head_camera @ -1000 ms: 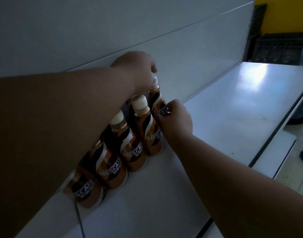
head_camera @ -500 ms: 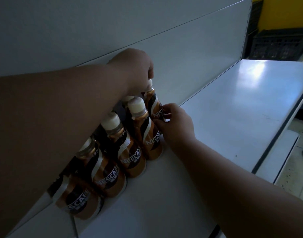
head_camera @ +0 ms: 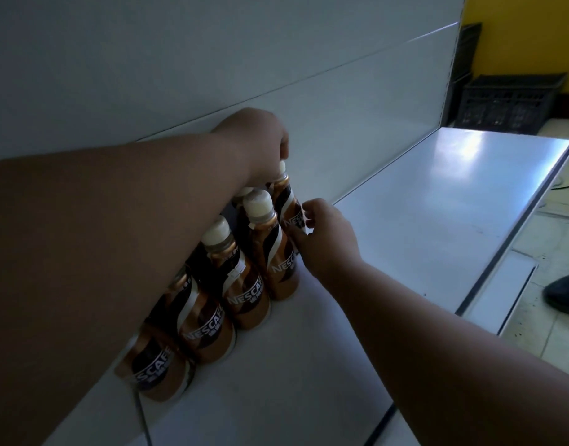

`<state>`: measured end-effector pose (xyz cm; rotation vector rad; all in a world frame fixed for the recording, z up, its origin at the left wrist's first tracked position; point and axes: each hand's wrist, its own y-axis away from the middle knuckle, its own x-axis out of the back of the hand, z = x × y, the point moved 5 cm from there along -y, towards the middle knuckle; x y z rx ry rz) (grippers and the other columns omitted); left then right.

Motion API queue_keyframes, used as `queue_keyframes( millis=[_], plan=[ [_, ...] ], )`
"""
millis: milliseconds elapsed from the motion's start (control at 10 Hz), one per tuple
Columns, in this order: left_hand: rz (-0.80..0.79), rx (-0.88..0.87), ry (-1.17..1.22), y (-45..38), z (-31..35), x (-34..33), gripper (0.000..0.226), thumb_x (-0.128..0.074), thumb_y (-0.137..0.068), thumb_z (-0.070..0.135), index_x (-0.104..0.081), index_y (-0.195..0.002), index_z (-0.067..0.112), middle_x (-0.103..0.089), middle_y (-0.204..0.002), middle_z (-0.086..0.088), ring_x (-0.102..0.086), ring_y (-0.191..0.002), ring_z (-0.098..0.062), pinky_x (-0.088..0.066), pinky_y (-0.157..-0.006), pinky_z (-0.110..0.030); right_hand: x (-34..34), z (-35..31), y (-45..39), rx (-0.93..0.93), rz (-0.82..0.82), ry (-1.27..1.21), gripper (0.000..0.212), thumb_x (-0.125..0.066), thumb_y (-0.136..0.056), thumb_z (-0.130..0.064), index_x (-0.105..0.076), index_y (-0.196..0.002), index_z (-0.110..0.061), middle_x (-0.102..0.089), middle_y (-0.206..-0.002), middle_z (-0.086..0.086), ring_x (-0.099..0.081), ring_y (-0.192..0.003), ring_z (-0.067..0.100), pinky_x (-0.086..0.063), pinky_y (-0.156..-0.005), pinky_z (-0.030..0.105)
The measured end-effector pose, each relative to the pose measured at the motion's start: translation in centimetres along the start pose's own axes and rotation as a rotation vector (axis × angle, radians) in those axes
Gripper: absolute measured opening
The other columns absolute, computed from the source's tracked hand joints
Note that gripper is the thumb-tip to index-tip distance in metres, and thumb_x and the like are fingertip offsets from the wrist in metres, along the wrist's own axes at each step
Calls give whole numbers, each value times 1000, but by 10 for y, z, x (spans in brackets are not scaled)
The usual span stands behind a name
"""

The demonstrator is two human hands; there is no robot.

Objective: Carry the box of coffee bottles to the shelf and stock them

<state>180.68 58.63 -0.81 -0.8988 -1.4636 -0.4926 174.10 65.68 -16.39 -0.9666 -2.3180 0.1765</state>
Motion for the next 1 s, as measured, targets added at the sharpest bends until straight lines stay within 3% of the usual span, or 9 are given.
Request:
queue_keyframes(
  millis=[100,200,400,500,600,900,1000],
  plan=[
    [-9,17,14,2,4,2,24,-65,-84,15,-71,-107,20,-67,-112,-4,-61,-100,-26,-50,-84,-35,13,-10,1,32,1,69,27,-62,-85,-38,-61,-106,-20,-59,-94,0,-56,-83,19,-35,-57,25],
    [-1,31,29,4,3,2,25,-65,-84,14,-70,-109,18,-66,-112,-5,-60,-100,-26,-48,-81,-32,23,-14,3,38,-4,116,35,-64,-87,-32,-60,-118,-16,-63,-105,4,-59,-93,22,-42,-69,29],
    [2,79,35,7,6,5,32,-63,-84,13,-65,-115,17,-63,-115,-9,-59,-100,-29,-48,-80,-37,45,-28,17,65,17,124,39,-63,-88,-30,-57,-124,-17,-62,-112,3,-58,-98,21,-42,-73,28],
    [187,88,105,31,2,27,22,-60,-80,12,-62,-101,13,-61,-99,-10,-55,-85,-28,-40,-67,-35,62,-52,27,118,32,121,36,-61,-89,-32,-57,-121,-19,-61,-109,2,-58,-95,20,-44,-70,30],
    [314,103,193,74,0,47,13,-54,-78,9,-57,-90,15,-57,-90,-7,-52,-77,-25,-36,-62,-34,77,-83,44,155,10,112,36,-61,-88,-31,-55,-122,-20,-59,-114,4,-58,-100,22,-47,-74,32],
    [316,120,328,244,20,72,6,-56,-83,16,-61,-83,13,-55,-86,-3,-55,-82,-28,-42,-68,-35,111,-172,137,182,-47,132,37,-59,-86,-35,-55,-120,-22,-53,-118,3,-54,-106,27,-43,-77,34],
    [298,146,381,291,23,85,8,-56,-79,18,-55,-75,24,-41,-76,7,-43,-72,-20,-31,-59,-27,122,-193,173,217,-16,117,35,-57,-86,-36,-57,-116,-18,-54,-119,8,-54,-106,32,-46,-79,37]
  ],
)
